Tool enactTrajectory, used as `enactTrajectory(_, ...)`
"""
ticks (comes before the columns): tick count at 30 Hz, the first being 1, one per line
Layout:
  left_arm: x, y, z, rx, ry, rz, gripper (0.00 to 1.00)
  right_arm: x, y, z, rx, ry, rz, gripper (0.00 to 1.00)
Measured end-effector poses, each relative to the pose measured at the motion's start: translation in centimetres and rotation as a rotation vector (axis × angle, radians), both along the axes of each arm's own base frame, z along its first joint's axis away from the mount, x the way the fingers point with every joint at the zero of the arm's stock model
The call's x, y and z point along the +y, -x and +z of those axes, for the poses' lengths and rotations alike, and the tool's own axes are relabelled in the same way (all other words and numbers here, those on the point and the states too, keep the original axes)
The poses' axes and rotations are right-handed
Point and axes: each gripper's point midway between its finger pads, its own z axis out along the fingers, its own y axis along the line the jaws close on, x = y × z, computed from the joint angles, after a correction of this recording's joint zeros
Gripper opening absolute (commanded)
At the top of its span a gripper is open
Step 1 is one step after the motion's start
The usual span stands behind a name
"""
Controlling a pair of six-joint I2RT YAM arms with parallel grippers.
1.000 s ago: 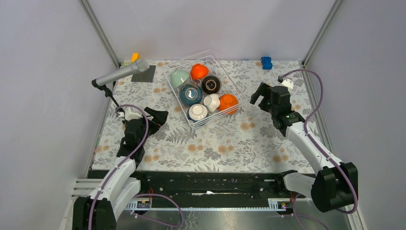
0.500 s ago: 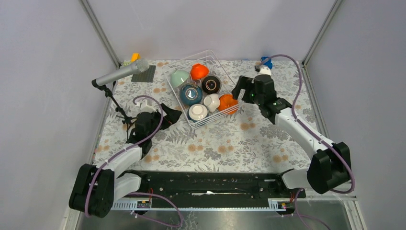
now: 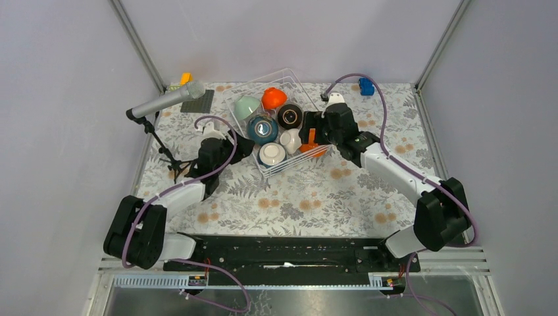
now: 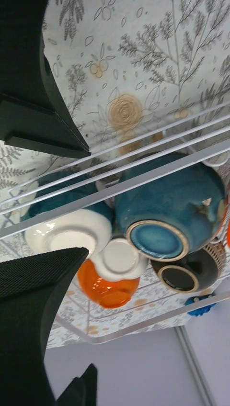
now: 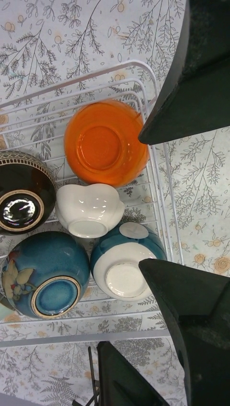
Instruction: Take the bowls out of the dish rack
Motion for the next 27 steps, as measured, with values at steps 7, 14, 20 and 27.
enactTrajectory(7, 0.4, -2.7, -0.4, 0.041, -0.052, 0.067, 0.62, -0.9, 0.0, 0.5, -0.030, 0.027, -0.021, 0.98)
enactTrajectory(14, -0.2, -3.7, -1.1, 0.091, -0.113, 0.097, 0.44, -2.1, 0.4, 1.9, -0.077, 0.036, -0.055, 0.99)
enactTrajectory(20, -0.6, -3.3, -1.5, 0.101, -0.138, 0.095, 0.33, -2.9, 0.9, 2.4, -0.097, 0.042, -0.072, 0.99)
enactTrajectory(27, -0.8, -3.1, -1.6, 0.113, -0.127, 0.098, 0.10, -3.3, 1.3, 2.6, -0.104, 0.042, -0.076, 0.99)
